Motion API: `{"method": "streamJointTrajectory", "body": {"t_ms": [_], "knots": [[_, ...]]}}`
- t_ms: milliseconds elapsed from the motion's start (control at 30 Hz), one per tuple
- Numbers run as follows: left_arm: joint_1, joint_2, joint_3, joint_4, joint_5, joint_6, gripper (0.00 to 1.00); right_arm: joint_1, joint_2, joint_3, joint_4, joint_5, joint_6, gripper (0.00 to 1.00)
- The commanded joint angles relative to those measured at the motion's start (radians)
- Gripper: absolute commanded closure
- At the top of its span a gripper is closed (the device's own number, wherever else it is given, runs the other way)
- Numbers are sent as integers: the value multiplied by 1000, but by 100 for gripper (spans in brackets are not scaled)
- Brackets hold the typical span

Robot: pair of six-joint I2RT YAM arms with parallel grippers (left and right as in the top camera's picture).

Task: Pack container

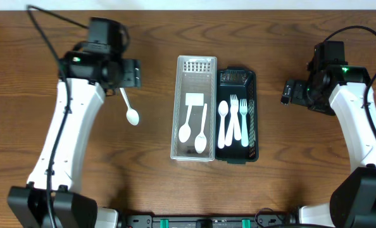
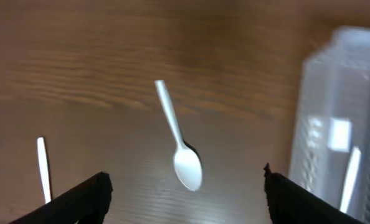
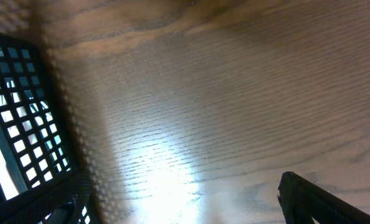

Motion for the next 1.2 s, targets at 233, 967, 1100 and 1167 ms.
{"method": "streamJointTrajectory", "body": {"t_ms": [233, 967, 1100, 1167], "knots": [[115, 293, -40, 51, 123, -28, 19, -2, 2, -1, -10, 8, -14, 1], [115, 561, -40, 69, 153, -93, 19, -3, 2, -1, -16, 8, -18, 1], [115, 561, -40, 58, 153, -96, 29, -3, 2, -1, -15, 8, -18, 1], [115, 561, -40, 54, 152, -96, 45, -3, 2, -1, -16, 8, -18, 1]]}}
